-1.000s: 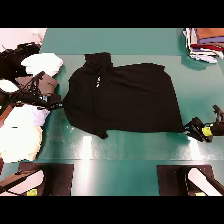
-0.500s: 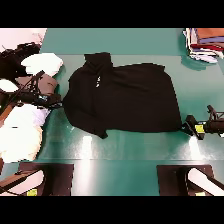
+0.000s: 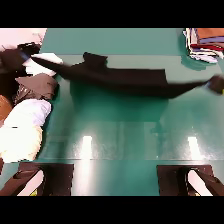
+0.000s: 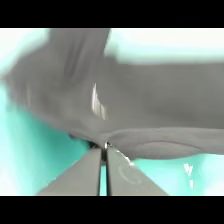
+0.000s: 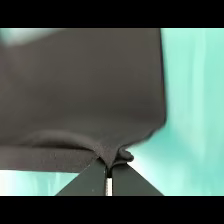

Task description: Fold the shirts.

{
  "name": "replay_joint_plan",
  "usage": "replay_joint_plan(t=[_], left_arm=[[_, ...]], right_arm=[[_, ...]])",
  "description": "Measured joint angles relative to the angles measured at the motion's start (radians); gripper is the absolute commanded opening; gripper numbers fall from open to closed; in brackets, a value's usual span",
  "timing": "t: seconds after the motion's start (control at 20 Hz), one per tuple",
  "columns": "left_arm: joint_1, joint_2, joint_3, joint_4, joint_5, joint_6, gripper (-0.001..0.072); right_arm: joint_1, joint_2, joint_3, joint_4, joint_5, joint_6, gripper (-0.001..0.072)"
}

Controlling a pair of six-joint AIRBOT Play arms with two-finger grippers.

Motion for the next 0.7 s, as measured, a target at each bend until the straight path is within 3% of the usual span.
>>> replay_joint_plan(t=[0.4, 0.7], left_arm=[[0.0, 0.051, 0.634, 0.001, 0.044, -0.033, 0.0025], [0.0, 0.043, 0.65, 0.003, 0.044, -0.068, 0.0025]], right_arm=[[-0.119, 0.077, 0.646, 0.0, 0.092, -0.001, 0.0011], [-0.207, -0.032, 0.886, 0.003, 0.224, 0.012, 0.001]])
